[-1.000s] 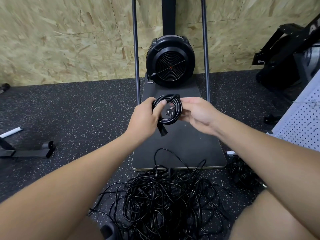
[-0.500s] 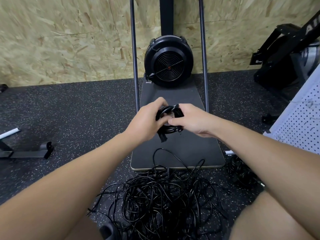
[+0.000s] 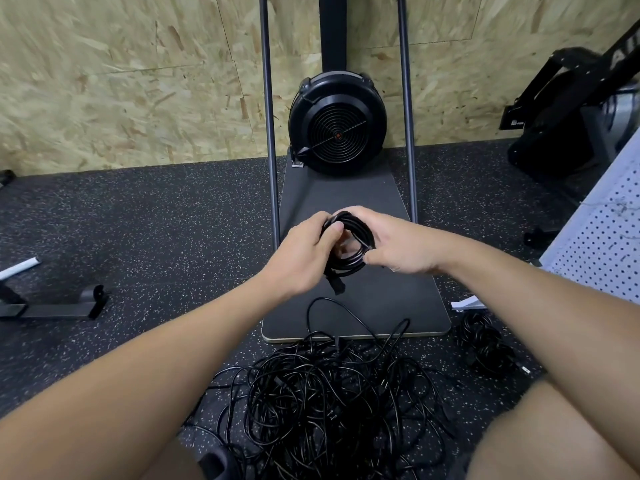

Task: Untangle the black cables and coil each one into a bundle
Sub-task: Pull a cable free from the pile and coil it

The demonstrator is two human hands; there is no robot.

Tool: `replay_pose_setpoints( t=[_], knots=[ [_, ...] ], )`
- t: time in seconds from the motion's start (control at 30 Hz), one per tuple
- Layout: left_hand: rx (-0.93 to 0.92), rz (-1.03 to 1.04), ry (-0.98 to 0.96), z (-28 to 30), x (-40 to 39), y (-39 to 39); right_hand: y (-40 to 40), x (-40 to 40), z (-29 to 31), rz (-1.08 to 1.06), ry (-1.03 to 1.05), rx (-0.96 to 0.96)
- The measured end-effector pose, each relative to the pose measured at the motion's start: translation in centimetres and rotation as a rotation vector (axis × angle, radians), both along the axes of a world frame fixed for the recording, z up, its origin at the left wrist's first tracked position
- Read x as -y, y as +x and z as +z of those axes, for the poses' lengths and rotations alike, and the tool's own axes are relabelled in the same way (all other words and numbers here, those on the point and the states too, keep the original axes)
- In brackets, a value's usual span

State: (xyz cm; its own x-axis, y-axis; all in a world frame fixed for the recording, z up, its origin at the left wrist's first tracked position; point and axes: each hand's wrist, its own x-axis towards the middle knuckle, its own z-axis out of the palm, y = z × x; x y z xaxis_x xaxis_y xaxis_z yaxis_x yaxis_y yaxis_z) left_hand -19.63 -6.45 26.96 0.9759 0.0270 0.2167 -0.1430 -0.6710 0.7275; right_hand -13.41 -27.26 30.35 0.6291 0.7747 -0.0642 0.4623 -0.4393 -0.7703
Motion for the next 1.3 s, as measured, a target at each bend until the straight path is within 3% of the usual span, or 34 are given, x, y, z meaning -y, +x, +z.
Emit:
replay_pose_setpoints(
  t=[0.23,0.37,0.53,0.7,0.9,1.1,1.2,1.3],
  knots=[
    [-0.011,0.061,-0.079,0.1,1.7,0.2,-0.9,-1.4,-0.5,-0.173,-0.128,0.094],
    [-0.004,0.111,-0.110,0.6,2.0,0.8,-0.7,-1.2,-0.7,-0.180,-0.041,0.082],
    [-0.101,0.086,-0.412,2.1,1.5,1.1,-0.5,-0.8,-0.5,-0.147,0.169,-0.026],
    [-0.040,0.072,-0.500,3.0,1.6,1.5,-0.7,-0.4,0.6,-0.128,0.323,-0.110],
    [-0.007,-0.092,-0.371,3.8,1.5,2.3,-0.2,1.0,1.1,-0.245,0.452,-0.152],
    [0.167,-0.212,-0.149,2.9,2.5,3.1,-0.2,3.0,1.1,-0.376,0.570,-0.286],
    [0.196,-0.240,-0.148,3.2,3.4,3.3,-0.6,3.9,1.3,-0.397,0.611,-0.301],
    [0.103,-0.169,-0.224,3.0,4.1,3.4,-0.8,4.8,1.6,-0.410,0.588,-0.271]
  ],
)
